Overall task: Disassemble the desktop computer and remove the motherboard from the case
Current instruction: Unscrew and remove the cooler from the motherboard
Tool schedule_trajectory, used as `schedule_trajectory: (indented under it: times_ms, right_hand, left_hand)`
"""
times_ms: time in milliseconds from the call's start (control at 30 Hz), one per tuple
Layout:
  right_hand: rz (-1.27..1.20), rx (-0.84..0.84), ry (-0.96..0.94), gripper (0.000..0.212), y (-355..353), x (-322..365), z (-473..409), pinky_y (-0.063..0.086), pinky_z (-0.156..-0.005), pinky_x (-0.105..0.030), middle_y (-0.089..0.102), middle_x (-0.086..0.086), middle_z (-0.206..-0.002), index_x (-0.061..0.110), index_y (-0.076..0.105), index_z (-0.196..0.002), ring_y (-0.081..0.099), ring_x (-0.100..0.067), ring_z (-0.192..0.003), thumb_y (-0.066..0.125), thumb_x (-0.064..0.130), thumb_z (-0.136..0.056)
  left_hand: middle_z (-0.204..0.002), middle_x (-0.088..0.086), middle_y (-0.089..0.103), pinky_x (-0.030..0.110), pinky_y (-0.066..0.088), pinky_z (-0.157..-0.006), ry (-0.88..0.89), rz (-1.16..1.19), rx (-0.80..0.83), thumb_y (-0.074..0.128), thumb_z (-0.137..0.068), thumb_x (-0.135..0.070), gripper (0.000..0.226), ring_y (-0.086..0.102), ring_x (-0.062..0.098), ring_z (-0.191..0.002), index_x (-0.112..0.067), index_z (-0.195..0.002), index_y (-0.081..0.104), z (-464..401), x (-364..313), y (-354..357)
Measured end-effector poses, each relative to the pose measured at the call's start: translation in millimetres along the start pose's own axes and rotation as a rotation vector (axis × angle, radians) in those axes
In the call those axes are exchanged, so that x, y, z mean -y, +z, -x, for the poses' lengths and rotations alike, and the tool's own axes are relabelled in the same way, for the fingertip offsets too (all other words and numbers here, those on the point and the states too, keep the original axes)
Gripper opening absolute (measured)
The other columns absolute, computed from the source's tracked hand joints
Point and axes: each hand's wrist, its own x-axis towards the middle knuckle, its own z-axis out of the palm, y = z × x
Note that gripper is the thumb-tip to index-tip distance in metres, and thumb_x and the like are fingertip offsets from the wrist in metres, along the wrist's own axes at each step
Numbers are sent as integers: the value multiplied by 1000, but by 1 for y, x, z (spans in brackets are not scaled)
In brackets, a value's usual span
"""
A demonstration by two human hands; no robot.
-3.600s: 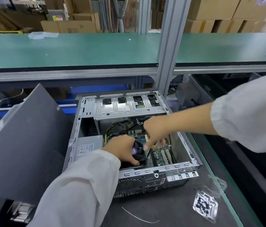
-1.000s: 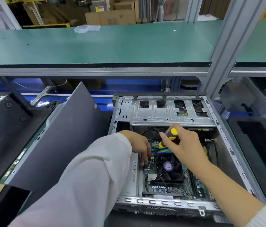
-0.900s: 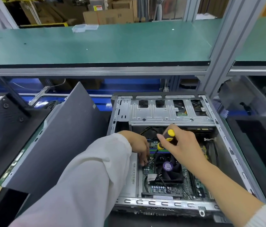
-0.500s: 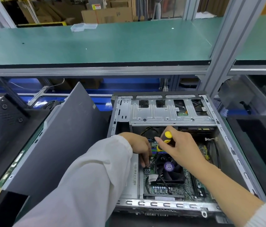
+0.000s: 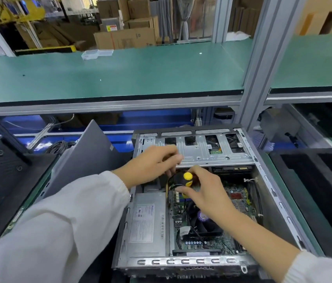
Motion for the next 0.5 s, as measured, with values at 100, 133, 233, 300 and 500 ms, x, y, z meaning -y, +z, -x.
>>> schedule_trajectory:
  times_ms: [100,133,233,300,500]
  right_hand:
    - [-62,13,53,32,2,3,0,40,-64,-17,61,7,-80,21,58,-85,54,-6,-73,78,42,-71]
    - [-94,28,56,29,4,5,1,41,-64,-15,61,8,-79,24,58,-81,55,-4,-74,79,40,-70]
    - [-185,34,33,32,10,12,5,41,-65,-7,59,21,-79,42,50,-79,54,16,-81,80,35,-70]
    - [-205,-7,34,31,8,10,4,42,-64,-11,60,22,-78,43,54,-81,53,17,-79,80,33,-69]
    - [-148,145,-11,19,8,6,5,38,-62,-24,61,9,-77,20,63,-80,51,-5,-71,77,17,-67]
  left_hand:
    - [-92,-13,60,12,45,-66,232,-300,99,59,-90,-42,22,56,1,-77,-23,-101,56,2,-19,-9]
    - [-98,-13,57,13,43,-67,308,-422,153,61,-90,-38,23,54,1,-79,-23,-106,55,2,-22,-7]
    - [-107,-6,53,25,48,-69,498,-654,247,59,-92,-23,22,52,7,-84,-19,-112,54,2,-26,2]
    - [-112,-1,53,29,49,-70,562,-704,302,61,-90,-16,28,54,13,-89,-15,-116,54,4,-24,0]
    - [-104,11,49,37,51,-61,739,-1097,545,53,-87,2,25,51,24,-84,-7,-109,49,18,-13,4]
